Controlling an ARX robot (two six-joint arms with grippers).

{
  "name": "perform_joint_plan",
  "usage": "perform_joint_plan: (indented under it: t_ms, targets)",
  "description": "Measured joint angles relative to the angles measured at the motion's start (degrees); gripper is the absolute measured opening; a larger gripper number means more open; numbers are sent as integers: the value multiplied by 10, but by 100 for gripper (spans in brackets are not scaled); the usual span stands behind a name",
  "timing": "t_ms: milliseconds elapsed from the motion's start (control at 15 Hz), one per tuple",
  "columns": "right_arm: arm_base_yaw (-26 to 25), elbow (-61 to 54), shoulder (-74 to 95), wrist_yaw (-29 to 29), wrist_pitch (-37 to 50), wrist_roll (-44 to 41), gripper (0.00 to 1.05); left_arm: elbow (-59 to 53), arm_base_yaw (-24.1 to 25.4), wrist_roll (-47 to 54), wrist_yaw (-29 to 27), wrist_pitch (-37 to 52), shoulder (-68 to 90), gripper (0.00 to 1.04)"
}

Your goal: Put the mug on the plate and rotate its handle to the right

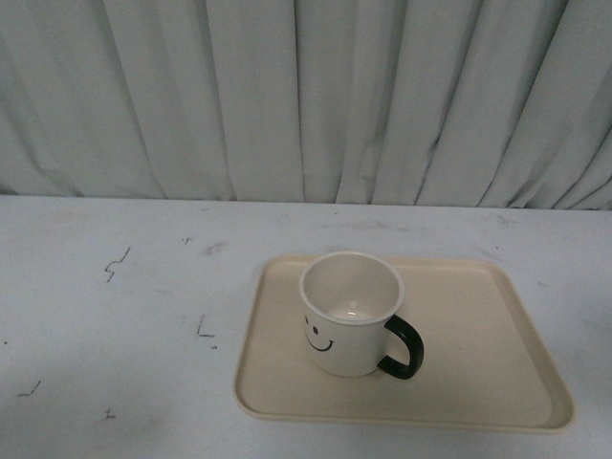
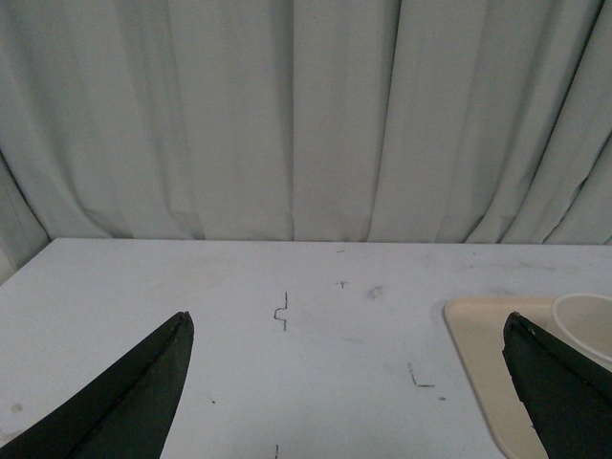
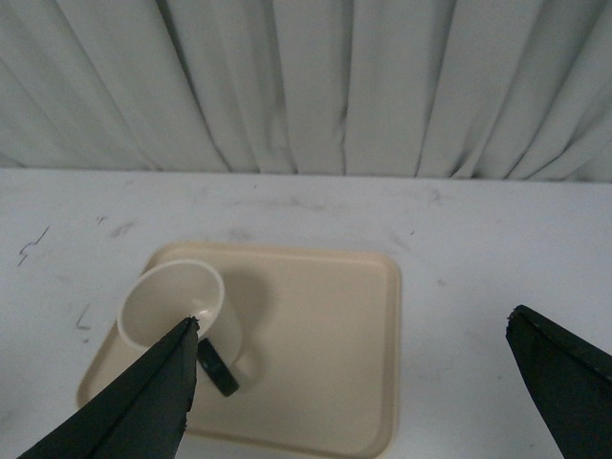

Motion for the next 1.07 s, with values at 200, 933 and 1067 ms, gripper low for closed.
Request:
perform_joint_plan:
  t_ms: [200,933,1067]
  targets:
    - [20,143,199,0,-39,32,98,0,0,0,0,0,0,98]
    - [94,441,611,-35,-180,125,98,0,0,0,0,0,0,98]
    - [104,475,650,-38,-184,126,98,0,0,0,0,0,0,98]
